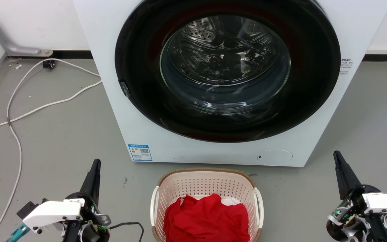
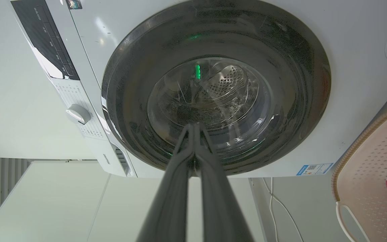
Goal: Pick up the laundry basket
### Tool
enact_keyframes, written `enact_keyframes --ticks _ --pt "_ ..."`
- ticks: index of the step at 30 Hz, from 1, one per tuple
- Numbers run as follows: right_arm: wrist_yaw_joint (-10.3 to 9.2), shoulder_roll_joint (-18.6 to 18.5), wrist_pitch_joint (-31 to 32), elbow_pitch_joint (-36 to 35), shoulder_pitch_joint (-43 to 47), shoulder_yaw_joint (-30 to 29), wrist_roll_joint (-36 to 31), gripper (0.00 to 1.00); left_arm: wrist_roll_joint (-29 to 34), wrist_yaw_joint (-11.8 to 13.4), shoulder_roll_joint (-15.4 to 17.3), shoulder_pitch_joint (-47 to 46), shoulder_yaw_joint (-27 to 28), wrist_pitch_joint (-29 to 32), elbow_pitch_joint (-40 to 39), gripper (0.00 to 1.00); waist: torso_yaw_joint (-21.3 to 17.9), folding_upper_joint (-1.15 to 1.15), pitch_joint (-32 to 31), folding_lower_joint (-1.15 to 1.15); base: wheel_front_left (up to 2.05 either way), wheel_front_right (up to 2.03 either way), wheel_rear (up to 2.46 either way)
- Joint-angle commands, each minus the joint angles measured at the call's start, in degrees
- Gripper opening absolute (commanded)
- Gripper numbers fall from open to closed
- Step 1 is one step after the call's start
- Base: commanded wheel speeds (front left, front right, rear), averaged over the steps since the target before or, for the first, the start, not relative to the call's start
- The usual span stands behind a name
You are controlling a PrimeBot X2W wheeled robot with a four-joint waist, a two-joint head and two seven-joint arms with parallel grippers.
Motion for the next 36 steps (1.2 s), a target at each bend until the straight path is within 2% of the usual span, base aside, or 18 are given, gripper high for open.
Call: enact_keyframes --ticks 1,25,26,32,36 --pt "-0.02 0.1 0.0 0.1 -0.5 -0.1 -0.2 0.0 -0.1 -0.1 -0.1 -0.3 0.2 0.1 0.0 0.0 0.0 0.0 0.0 0.0 0.0 0.0 0.0" --pt "-0.02 0.3 0.3 0.1 -0.6 -0.4 -0.5 0.0 -0.1 -0.1 -0.1 -0.3 0.2 0.1 0.0 0.0 0.0 0.0 0.0 0.0 0.0 0.0 0.0" --pt "0.0 0.2 0.2 0.0 0.0 -0.3 -0.2 1.0 0.0 0.0 0.0 0.0 0.0 0.0 0.0 1.0 0.0 0.0 0.0 0.0 0.0 0.0 0.0" --pt "-0.01 0.4 -0.7 1.1 1.2 -0.1 -0.9 1.0 0.9 0.0 -0.1 1.1 -0.5 -1.0 0.6 1.0 0.0 0.0 0.0 0.0 0.0 0.0 0.0" --pt "-0.01 0.4 -1.9 0.5 1.4 -0.1 -4.1 1.0 4.4 0.1 -0.1 1.3 -0.3 -2.2 0.0 1.0 0.0 0.0 0.1 0.0 0.0 0.0 0.0"
